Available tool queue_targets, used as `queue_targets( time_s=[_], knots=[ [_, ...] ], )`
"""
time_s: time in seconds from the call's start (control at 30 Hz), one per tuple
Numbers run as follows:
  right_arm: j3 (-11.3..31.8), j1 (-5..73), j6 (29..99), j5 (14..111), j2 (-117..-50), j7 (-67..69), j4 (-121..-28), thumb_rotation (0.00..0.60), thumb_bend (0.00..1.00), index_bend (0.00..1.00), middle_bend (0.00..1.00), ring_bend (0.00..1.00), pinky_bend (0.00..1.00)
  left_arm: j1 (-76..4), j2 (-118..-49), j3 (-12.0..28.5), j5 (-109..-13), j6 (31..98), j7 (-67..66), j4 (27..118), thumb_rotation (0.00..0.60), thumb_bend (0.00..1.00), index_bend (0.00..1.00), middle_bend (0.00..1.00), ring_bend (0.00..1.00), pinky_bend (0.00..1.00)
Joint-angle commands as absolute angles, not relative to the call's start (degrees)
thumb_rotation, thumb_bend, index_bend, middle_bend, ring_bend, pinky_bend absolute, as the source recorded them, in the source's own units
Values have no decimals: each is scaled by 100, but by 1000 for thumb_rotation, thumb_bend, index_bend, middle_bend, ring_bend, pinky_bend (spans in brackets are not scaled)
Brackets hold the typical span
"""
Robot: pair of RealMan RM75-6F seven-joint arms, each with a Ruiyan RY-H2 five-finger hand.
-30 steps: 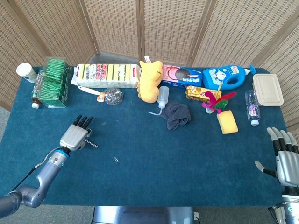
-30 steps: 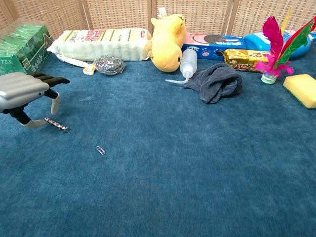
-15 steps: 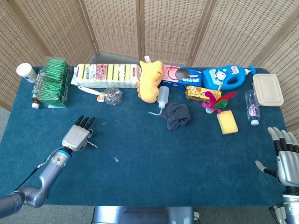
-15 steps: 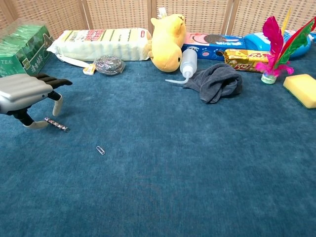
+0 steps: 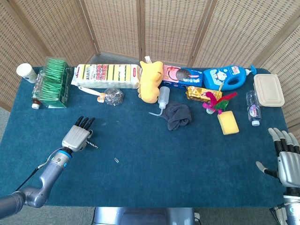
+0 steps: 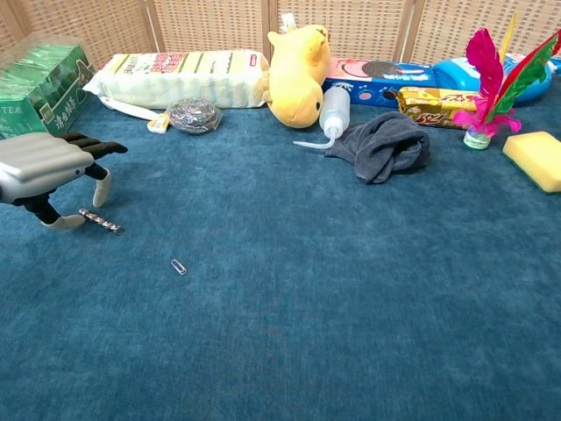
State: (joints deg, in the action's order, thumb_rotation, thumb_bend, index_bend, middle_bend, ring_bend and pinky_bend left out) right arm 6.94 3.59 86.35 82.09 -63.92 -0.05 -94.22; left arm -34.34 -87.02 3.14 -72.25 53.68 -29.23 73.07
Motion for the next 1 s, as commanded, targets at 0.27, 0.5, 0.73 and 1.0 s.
queue_targets(
  time_s=[0.27, 0.5, 0.73, 1.0],
  knots=[
    [690, 362, 8606, 8199, -6364, 45, -9441, 600, 90, 0, 0, 0, 0, -3475, -8723, 286, -7146, 5347, -3099, 7315, 600, 635, 489, 0, 0, 0],
    [684, 364, 8587, 8196, -6339, 68, -9459, 600, 91, 0, 0, 0, 0, -3475, -8737, 262, -7077, 5355, -3198, 7309, 600, 642, 493, 0, 0, 0],
    [673, 369, 8557, 8199, -6318, 108, -9475, 600, 91, 0, 0, 0, 0, -3482, -8748, 251, -7020, 5360, -3259, 7298, 600, 693, 504, 0, 0, 0],
    [672, 371, 8551, 8201, -6302, 141, -9478, 600, 91, 0, 0, 0, 0, -3479, -8735, 231, -7018, 5404, -3273, 7321, 600, 721, 515, 0, 0, 0]
  ],
)
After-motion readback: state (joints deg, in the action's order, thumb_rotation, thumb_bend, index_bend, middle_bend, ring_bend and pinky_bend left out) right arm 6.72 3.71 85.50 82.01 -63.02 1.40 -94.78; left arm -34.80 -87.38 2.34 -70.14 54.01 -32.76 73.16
